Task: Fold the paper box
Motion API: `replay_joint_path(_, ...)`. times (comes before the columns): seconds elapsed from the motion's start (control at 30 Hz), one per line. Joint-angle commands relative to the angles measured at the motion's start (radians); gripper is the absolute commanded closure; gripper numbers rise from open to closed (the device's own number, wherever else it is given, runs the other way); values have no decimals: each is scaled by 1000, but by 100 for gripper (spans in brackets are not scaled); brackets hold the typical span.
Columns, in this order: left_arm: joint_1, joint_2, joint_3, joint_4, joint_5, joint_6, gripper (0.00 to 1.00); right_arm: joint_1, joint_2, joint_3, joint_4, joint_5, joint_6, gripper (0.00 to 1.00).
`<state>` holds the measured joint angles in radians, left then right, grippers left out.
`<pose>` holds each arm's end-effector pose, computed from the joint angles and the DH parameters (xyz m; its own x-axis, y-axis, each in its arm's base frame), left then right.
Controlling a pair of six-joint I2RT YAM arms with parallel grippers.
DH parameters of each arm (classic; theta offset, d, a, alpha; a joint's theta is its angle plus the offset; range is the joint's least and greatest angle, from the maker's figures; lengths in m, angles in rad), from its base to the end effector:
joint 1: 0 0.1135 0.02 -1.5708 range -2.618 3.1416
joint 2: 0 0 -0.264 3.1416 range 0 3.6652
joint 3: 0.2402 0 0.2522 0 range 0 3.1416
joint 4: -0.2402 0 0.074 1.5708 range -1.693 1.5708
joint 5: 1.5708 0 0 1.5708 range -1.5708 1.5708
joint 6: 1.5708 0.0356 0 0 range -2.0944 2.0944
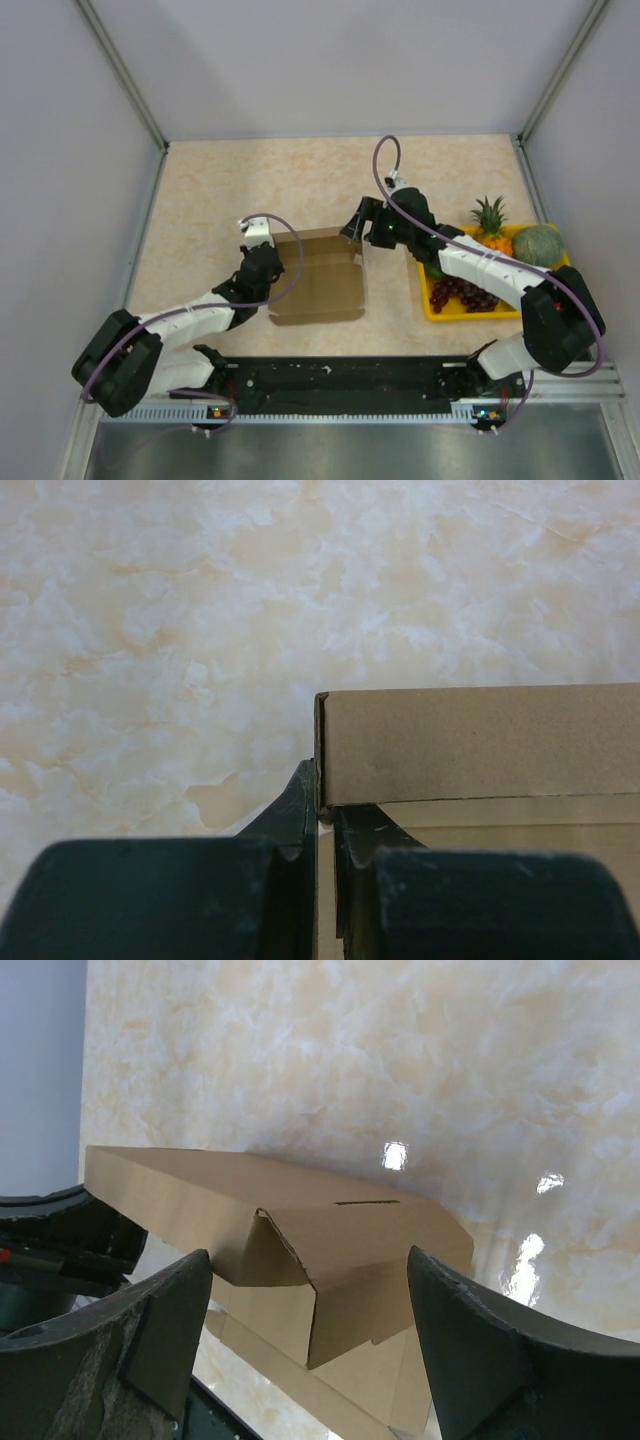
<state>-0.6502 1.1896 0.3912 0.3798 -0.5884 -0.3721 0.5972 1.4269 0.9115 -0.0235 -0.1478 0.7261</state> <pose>0.1953 -0.1237 0.1829 -0.3377 -0.1231 -0.9332 -0.0245 0.9922 -0.1220 0.2605 0.1835 0.2502 -0.7560 0.2801 -0.5916 -0.2123 0.7501 0.6264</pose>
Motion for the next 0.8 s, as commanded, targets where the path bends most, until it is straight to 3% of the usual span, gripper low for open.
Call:
replay_joint_path(0.0,-5,13,44,-32,-17,-14,100,-4,6,3,69,-1,24,23)
replay_joint_path(0.17,-6,2,83,-125,-4,-56,87,-5,3,-17,86,22,21,26)
replay_joint_path(0.3,-5,-31,71,-139,22,-76,65,-7,26,-33,105,22,19,28)
replay_joint_path(0.43,-6,-85,63,-177,58,-93,51,-7,27,-51,131,30,27,31)
replay_joint_path(0.77,-2,-217,97,-326,165,-159,46,-7,41,-88,211,19,-57,32)
